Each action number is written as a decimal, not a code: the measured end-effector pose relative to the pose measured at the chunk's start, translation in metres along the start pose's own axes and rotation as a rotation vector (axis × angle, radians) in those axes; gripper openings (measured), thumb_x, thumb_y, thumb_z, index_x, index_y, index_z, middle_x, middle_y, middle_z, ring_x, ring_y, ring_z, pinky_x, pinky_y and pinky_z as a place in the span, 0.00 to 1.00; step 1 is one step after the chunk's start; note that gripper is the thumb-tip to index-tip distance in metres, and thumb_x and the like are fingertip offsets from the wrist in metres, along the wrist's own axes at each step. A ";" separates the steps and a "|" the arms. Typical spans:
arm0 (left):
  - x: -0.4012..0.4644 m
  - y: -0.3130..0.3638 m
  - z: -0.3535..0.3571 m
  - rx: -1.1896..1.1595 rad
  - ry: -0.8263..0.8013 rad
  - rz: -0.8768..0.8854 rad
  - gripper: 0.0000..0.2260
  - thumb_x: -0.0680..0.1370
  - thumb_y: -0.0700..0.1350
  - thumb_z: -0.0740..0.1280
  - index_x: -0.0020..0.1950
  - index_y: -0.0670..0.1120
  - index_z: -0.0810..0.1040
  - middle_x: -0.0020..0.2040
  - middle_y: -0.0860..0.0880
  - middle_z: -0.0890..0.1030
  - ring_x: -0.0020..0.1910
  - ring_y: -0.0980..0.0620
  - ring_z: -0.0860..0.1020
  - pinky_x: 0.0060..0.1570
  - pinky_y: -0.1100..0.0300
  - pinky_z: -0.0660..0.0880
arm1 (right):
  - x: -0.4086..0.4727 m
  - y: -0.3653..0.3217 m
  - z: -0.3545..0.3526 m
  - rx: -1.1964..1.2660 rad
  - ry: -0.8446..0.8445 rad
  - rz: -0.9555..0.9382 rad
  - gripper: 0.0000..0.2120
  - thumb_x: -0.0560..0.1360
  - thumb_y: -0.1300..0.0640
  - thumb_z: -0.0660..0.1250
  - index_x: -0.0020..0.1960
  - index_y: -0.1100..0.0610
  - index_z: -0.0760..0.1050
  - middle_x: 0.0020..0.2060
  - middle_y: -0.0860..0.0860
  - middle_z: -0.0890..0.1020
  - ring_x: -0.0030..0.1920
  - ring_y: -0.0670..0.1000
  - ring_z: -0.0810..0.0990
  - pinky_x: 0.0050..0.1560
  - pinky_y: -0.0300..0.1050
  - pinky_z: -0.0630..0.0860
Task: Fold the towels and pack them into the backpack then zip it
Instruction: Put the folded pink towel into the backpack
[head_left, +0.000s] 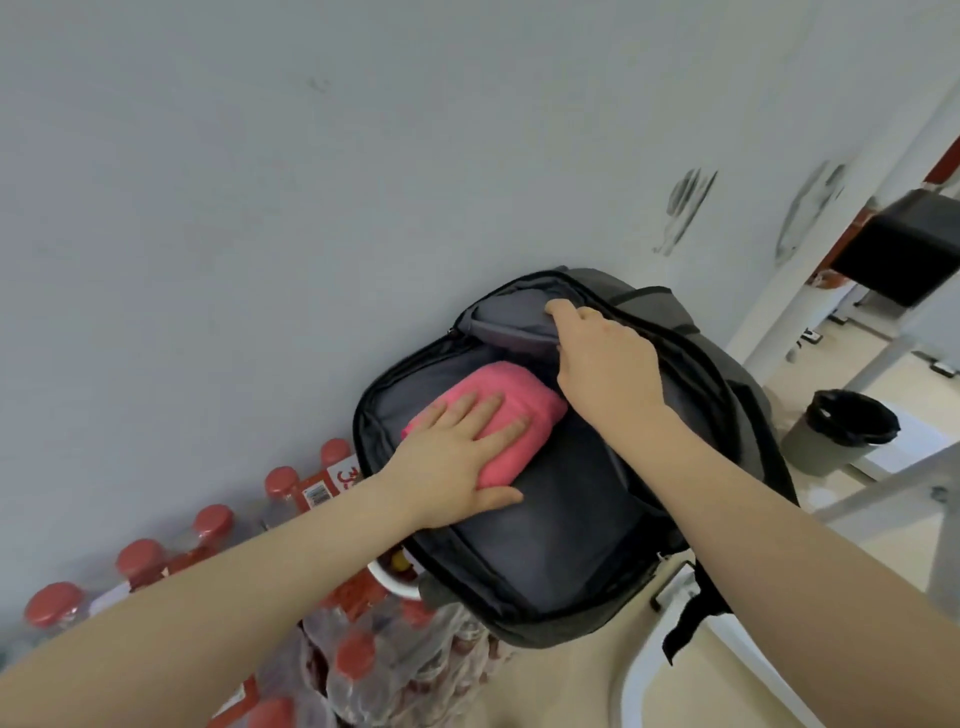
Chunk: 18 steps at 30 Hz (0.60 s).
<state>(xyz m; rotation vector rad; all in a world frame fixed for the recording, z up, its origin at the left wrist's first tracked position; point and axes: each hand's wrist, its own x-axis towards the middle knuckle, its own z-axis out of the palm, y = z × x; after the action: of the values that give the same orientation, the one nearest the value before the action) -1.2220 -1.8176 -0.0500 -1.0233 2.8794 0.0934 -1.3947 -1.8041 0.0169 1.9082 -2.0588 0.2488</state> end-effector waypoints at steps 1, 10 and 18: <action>0.009 -0.001 0.001 -0.005 0.004 0.014 0.41 0.64 0.72 0.39 0.75 0.57 0.45 0.77 0.47 0.48 0.76 0.45 0.46 0.74 0.51 0.43 | 0.001 0.001 -0.002 0.006 0.005 0.004 0.21 0.76 0.63 0.58 0.68 0.56 0.62 0.56 0.56 0.76 0.51 0.59 0.78 0.36 0.46 0.64; 0.091 -0.006 -0.007 -0.042 -0.020 -0.032 0.33 0.78 0.61 0.55 0.76 0.50 0.44 0.77 0.46 0.48 0.76 0.45 0.47 0.73 0.54 0.40 | 0.009 0.004 -0.001 -0.001 0.046 0.005 0.19 0.76 0.63 0.59 0.66 0.55 0.64 0.52 0.55 0.77 0.48 0.58 0.78 0.34 0.46 0.64; 0.008 -0.038 -0.003 -0.146 0.285 -0.058 0.26 0.71 0.55 0.54 0.57 0.39 0.77 0.55 0.40 0.80 0.56 0.41 0.78 0.55 0.47 0.76 | -0.017 -0.029 0.031 -0.001 -0.044 -0.078 0.24 0.68 0.57 0.71 0.62 0.61 0.72 0.53 0.60 0.79 0.48 0.60 0.79 0.43 0.49 0.75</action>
<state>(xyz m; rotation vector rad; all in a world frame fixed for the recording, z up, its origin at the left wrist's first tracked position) -1.2049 -1.8521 -0.0492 -1.2378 3.1328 0.1689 -1.3688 -1.8016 -0.0202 2.0062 -2.0059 0.1889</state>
